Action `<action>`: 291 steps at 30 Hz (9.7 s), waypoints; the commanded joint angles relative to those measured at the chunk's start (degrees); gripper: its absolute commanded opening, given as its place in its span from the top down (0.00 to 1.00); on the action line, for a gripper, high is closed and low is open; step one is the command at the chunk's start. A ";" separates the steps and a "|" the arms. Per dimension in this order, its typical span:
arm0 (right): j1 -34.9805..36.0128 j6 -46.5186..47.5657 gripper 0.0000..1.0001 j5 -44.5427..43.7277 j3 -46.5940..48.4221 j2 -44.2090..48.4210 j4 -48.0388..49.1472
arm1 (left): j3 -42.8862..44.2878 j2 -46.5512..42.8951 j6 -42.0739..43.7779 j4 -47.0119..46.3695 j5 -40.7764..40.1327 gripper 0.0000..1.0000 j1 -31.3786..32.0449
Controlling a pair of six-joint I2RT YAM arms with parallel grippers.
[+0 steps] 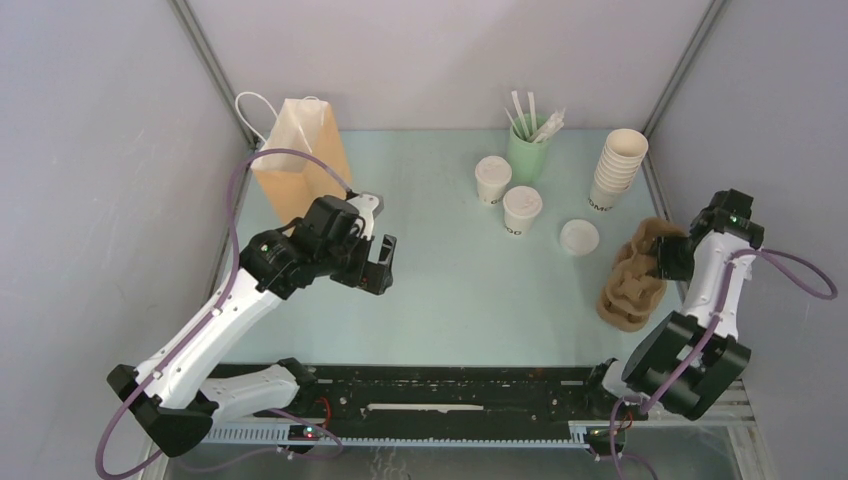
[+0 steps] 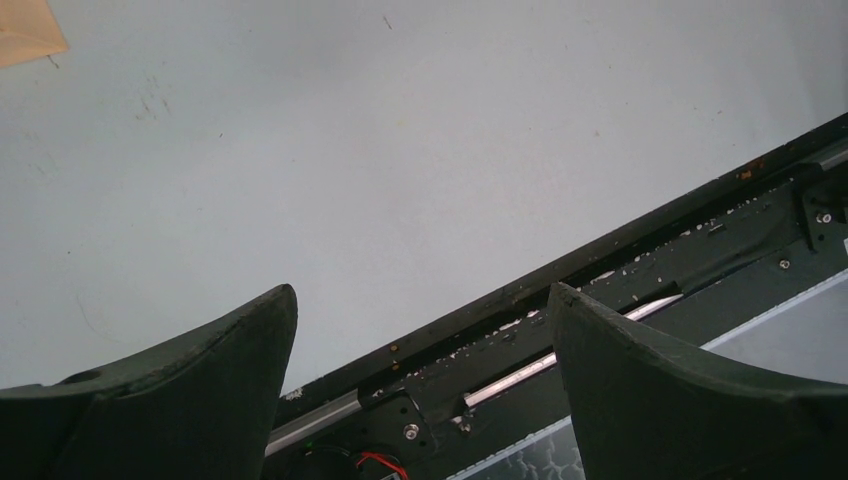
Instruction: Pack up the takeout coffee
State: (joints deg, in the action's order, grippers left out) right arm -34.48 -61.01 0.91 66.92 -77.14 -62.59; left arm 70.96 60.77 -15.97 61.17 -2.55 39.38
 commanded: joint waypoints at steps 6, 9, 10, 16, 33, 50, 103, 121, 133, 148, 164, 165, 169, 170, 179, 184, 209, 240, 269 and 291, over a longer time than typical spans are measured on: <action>2.24 1.11 0.58 -0.40 5.99 2.30 -5.70 | 3.50 0.29 1.07 -1.04 1.41 0.00 0.42; -0.55 3.98 0.57 0.44 4.68 6.00 -0.85 | 2.96 0.05 0.98 -1.54 1.67 0.00 0.43; -1.28 5.31 0.58 1.16 5.51 4.11 -3.03 | 3.33 0.11 1.14 -1.42 1.29 0.00 0.45; 2.28 17.08 0.60 4.56 5.81 8.80 -3.14 | 7.15 1.10 1.36 0.13 -1.05 0.00 0.87; 49.90 39.56 0.59 18.47 4.48 20.04 10.47 | 36.55 10.77 -15.27 -5.97 2.88 0.00 -24.95; 52.63 50.15 0.58 24.57 4.89 28.10 0.43 | 53.20 34.67 -19.51 -14.74 -7.14 0.00 -51.57; 59.36 68.77 0.61 45.11 3.26 25.33 27.22 | -14.34 -3.04 -27.41 -39.70 26.77 1.00 -10.18; 75.42 79.92 0.65 51.31 -15.03 21.33 54.44 | -9.83 -8.68 -28.50 -32.37 28.40 1.00 -9.84; 76.82 77.14 0.67 52.75 -19.07 17.45 62.06 | -5.61 -7.09 -27.01 -26.92 27.17 1.00 -9.84; 78.25 79.84 0.65 48.82 -21.37 13.40 68.91 | -2.93 -4.42 -25.61 -25.13 29.54 1.00 -9.84; 81.67 87.53 0.63 24.83 -13.76 4.94 63.07 | 0.31 -2.40 -23.47 -21.20 32.13 1.00 -9.76; 82.20 88.07 0.63 23.60 -13.60 4.71 62.92 | 0.72 -2.36 -23.30 -20.90 32.04 1.00 -9.76; 86.07 91.32 0.63 16.70 -13.42 3.73 63.70 | 1.72 -1.89 -22.91 -20.12 31.99 1.00 -9.75; 87.06 92.12 0.62 14.64 -13.33 3.32 63.77 | 2.11 -1.62 -22.82 -19.92 32.08 1.00 -9.76; 89.10 91.87 0.62 4.31 -9.50 1.94 57.65 | 5.23 0.29 -23.45 -19.84 34.02 1.00 -9.75; 89.85 89.87 0.62 0.50 -8.49 3.50 55.16 | 4.72 0.39 -24.18 -20.76 35.70 1.00 -9.76; 92.41 90.51 0.61 -4.38 -1.26 4.40 42.33 | 7.53 3.85 -32.13 -22.01 45.03 1.00 -9.82; 95.48 81.21 0.59 -8.31 29.75 -11.19 -3.40 | -7.91 2.18 -54.69 -36.64 51.64 1.00 -17.41; 89.41 81.57 0.38 -6.53 42.47 -23.84 -9.76 | 1.46 14.37 -52.69 -36.38 57.84 1.00 -23.02; 86.14 43.40 0.00 -19.50 76.48 -19.76 -16.79 | 1.00 11.97 -50.97 -33.84 54.39 1.00 -24.61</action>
State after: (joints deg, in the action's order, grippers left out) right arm 53.63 4.45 -10.90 135.28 -100.86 -78.04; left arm 69.12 75.31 -68.55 26.92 52.38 15.22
